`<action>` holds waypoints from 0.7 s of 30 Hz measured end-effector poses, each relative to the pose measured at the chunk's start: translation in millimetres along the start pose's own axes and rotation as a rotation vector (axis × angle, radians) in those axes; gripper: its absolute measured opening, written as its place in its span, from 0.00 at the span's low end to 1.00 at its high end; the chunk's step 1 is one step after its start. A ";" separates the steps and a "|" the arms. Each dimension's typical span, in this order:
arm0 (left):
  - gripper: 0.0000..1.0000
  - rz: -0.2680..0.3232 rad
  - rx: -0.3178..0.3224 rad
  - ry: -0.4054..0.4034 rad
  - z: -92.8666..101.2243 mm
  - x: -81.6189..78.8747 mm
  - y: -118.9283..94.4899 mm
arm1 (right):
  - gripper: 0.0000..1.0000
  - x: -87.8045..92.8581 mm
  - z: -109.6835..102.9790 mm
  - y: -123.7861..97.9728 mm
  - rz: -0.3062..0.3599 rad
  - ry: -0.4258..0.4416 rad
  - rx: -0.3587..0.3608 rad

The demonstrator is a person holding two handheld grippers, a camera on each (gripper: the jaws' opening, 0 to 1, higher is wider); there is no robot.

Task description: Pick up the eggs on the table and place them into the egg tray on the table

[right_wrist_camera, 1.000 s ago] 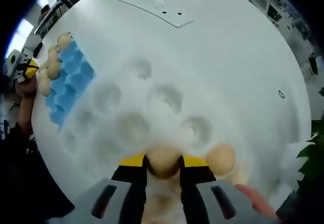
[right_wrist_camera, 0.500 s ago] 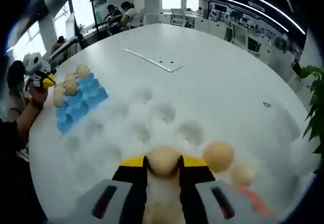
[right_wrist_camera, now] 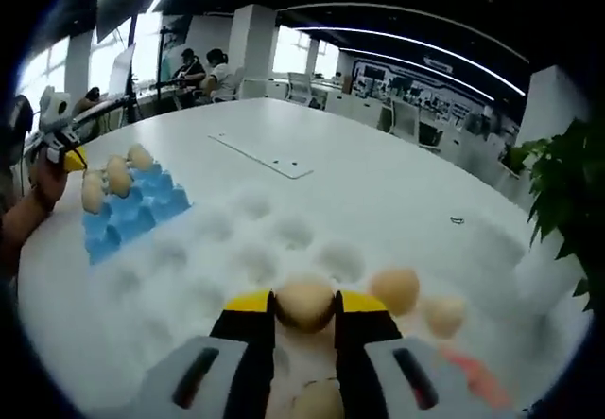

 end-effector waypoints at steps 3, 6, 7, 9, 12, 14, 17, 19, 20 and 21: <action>0.01 0.002 0.002 -0.001 0.2 -0.5 0.1 | 0.25 -1.4 -1.2 -4.2 0.049 0.087 0.018; 0.01 0.002 0.002 -0.004 -0.2 -0.7 0.1 | 0.25 -0.2 -2.5 -7.7 0.061 0.124 0.015; 0.01 0.003 0.002 -0.004 -0.1 -0.8 0.0 | 0.25 -0.3 -1.8 -10.3 0.071 0.142 0.026; 0.01 0.005 0.004 -0.005 0.2 -1.1 -0.1 | 0.25 -0.6 -0.5 -15.3 0.093 0.178 0.047; 0.01 0.007 0.004 -0.002 1.0 -1.7 -0.1 | 0.25 -8.3 -2.6 -21.2 0.163 0.266 0.040; 0.01 0.008 0.003 -0.002 1.6 -1.6 -0.5 | 0.25 -10.6 -3.8 -23.6 0.188 0.294 0.016; 0.01 0.011 -0.003 -0.001 1.5 -2.0 -1.8 | 0.25 -12.8 -5.5 -26.2 0.217 0.326 -0.011; 0.01 0.016 -0.009 0.001 0.8 -2.6 -3.2 | 0.25 -12.1 -6.7 -27.9 0.220 0.336 -0.023; 0.01 0.018 -0.010 0.001 0.7 -2.8 -3.4 | 0.25 -12.2 -6.9 -28.2 0.221 0.336 -0.023; 0.01 0.019 -0.010 0.001 0.7 -2.9 -3.7 | 0.26 -12.2 -7.1 -28.4 0.222 0.337 -0.023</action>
Point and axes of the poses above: the point that each gripper's makers call its tool centre point, and the gripper's own axes: y roughly forward along the fingers, z roughly to its right, x roughly out of its underside, the point moved 3 cm from there along -y, roughly backward along the fingers, and after that the axes turned 2 degrees about -y, right-handed, at the moved point
